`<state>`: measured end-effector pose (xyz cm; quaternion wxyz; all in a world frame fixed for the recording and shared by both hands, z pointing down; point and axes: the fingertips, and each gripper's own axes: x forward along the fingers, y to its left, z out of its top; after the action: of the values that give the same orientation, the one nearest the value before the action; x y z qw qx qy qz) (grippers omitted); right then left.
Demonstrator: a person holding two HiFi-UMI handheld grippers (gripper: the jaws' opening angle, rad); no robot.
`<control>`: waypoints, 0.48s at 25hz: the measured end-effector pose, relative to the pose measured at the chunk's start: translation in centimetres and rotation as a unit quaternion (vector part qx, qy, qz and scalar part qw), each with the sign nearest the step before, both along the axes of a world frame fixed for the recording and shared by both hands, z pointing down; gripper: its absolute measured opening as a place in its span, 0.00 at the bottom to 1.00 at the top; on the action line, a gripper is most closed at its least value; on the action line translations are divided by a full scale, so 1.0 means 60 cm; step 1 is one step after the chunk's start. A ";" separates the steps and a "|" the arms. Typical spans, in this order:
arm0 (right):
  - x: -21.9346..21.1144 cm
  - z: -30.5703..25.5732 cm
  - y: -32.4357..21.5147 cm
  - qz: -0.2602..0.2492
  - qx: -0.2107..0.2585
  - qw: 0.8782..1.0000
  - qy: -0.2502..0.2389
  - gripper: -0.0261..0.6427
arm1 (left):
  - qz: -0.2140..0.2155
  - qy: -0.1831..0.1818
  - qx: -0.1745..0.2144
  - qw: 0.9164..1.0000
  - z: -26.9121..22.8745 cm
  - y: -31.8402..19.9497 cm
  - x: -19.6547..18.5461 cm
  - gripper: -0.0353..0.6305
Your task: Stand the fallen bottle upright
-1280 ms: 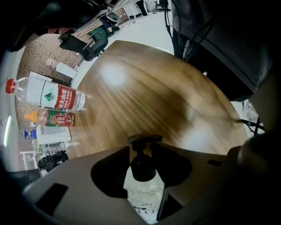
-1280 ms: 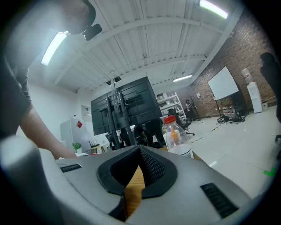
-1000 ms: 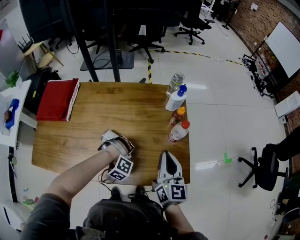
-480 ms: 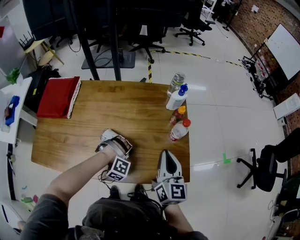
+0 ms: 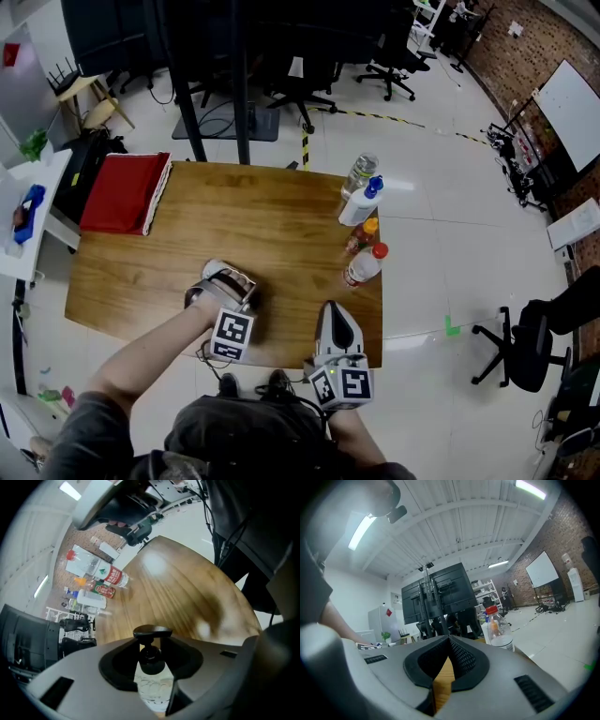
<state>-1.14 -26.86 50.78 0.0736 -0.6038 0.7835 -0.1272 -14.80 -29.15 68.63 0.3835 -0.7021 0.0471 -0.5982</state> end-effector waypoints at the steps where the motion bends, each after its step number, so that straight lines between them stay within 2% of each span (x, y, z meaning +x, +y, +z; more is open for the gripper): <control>1: -0.004 -0.002 0.001 -0.001 0.001 1.000 0.000 0.04 | -0.014 0.014 -0.001 1.000 -0.009 -0.004 -0.006 0.31; 7: -0.032 -0.011 0.010 -0.014 0.003 1.000 0.011 0.04 | -0.092 0.089 -0.005 0.992 -0.067 -0.019 -0.058 0.31; 12: -0.058 -0.022 0.014 -0.020 0.009 1.000 0.014 0.04 | -0.169 0.170 -0.021 0.971 -0.115 -0.032 -0.107 0.31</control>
<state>-4.64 -26.04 49.45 0.0655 -0.5887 0.7976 -0.1137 -21.25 -31.06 61.70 0.2478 -0.7833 0.2169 -0.5272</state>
